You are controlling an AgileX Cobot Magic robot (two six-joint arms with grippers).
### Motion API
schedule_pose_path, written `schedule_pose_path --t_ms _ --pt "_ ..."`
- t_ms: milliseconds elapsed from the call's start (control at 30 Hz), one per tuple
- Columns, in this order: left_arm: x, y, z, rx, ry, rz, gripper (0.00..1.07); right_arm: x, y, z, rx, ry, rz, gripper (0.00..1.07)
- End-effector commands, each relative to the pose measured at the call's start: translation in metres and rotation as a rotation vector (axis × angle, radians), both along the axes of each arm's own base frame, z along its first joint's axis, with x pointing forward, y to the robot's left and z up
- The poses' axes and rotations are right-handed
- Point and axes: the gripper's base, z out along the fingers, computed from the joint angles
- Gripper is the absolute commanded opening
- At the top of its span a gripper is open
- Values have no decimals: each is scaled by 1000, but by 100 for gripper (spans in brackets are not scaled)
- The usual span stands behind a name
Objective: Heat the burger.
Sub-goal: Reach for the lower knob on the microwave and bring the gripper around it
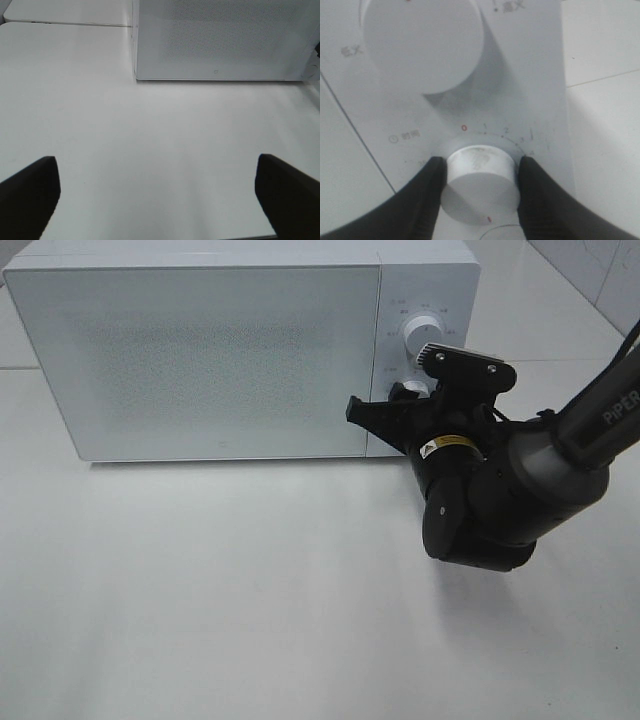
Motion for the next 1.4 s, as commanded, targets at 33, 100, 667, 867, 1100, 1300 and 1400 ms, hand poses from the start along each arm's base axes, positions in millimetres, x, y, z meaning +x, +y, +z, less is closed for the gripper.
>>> schedule_pose_path --t_ms 33,100,667,867,1100,1300,1400 --pt "-3 0 0 -2 -21 -5 98 6 2 19 213 -167 30 0" --pt "-3 0 0 -2 -21 -5 98 6 3 19 253 -164 36 0" --pt "-3 0 0 -2 -21 -5 98 5 11 22 1046 -100 126 0" --pt "-3 0 0 -2 -21 -5 98 5 10 26 1238 -115 142 0" --pt "-3 0 0 -2 -21 -5 98 5 8 28 1422 -130 140 0" --pt "-3 0 0 -2 -21 -5 98 5 7 28 1534 -122 136 0" --pt "-3 0 0 -2 -21 -5 98 5 6 28 1564 -123 130 0"
